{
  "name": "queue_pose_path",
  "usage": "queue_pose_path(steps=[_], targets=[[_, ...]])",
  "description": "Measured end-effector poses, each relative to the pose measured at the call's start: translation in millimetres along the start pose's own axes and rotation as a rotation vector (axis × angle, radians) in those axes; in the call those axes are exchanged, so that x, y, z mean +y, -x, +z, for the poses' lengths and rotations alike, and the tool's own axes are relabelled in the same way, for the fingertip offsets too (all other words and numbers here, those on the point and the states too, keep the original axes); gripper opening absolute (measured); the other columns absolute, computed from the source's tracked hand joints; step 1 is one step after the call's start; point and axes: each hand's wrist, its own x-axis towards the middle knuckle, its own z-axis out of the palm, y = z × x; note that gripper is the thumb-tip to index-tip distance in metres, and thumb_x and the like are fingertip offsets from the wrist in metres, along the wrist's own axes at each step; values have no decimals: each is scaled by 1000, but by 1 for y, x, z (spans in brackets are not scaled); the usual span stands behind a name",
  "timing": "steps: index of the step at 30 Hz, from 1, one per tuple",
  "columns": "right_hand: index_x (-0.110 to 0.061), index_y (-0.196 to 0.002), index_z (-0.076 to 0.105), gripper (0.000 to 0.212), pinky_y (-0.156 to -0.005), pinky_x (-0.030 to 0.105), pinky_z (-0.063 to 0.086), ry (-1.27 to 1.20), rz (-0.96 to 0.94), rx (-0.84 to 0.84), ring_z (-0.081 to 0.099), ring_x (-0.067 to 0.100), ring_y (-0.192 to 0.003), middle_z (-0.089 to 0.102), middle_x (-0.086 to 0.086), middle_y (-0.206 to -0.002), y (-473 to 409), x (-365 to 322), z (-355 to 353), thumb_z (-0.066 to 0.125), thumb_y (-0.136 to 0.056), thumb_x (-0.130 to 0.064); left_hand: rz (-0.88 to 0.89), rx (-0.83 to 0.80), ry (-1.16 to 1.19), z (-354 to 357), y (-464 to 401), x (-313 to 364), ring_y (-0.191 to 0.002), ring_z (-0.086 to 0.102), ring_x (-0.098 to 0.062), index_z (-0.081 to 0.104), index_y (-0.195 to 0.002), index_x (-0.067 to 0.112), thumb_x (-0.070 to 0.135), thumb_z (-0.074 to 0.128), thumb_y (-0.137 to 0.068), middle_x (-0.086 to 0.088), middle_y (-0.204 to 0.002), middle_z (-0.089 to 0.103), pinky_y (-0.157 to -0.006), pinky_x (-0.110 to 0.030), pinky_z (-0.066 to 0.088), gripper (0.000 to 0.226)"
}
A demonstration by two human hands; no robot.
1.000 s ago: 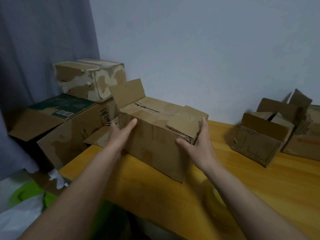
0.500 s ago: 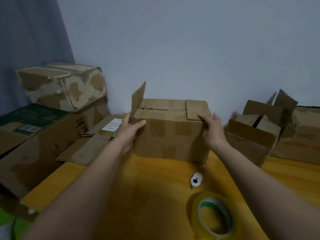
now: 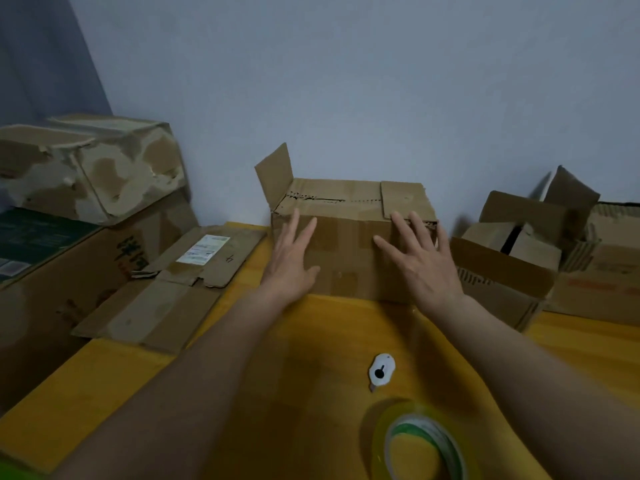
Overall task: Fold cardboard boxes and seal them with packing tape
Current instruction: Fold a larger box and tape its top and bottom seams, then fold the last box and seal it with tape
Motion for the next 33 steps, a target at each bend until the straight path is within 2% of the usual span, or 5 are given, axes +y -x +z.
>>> queue_pose_path(steps=[5,9,15,27,33], targets=[[-35,-152,7,79,-116,57,10,-10,52,-97,-10,38,-145,-14,10,-159,-20,1,-9,53,-92,-13,-62,-81,-33,-10,5,-30,-149,-6,-14,9,-154,34,22,65,-91,11,-162,-7,-120,-45,14,86],[-28,-148,26,67,-116,57,11,-26,93,-92,-7,39,-145,-10,13,-158,-23,-19,-22,56,-90,-15,-369,-78,-186,-14,39,-93,-149,-1,-26,8,-154,19,28,66,-90,-4,-163,-3,-120,-46,14,87],[-19,-131,49,42,-118,49,15,-275,-172,-42,-5,35,-146,-4,9,-160,-5,-95,-28,56,-91,-11,-650,-261,-366,-35,86,-172,-149,3,-31,7,-155,17,59,51,-91,-12,-162,1,-121,-44,12,88],[-25,-148,28,69,-117,34,17,-651,-316,-594,5,24,-146,1,2,-160,29,-215,-26,61,-90,-38,-317,-284,-734,-54,116,-161,-98,60,-19,56,-114,7,1,41,-98,-8,-114,59,-76,-26,48,23],[-15,-149,28,68,-109,40,37,-1394,225,-680,43,26,-131,36,8,-150,31,-226,-33,56,-93,-41,-233,-411,-527,-68,153,-86,-109,57,-26,59,-114,11,22,48,-96,-10,-118,59,-85,-33,47,24]])
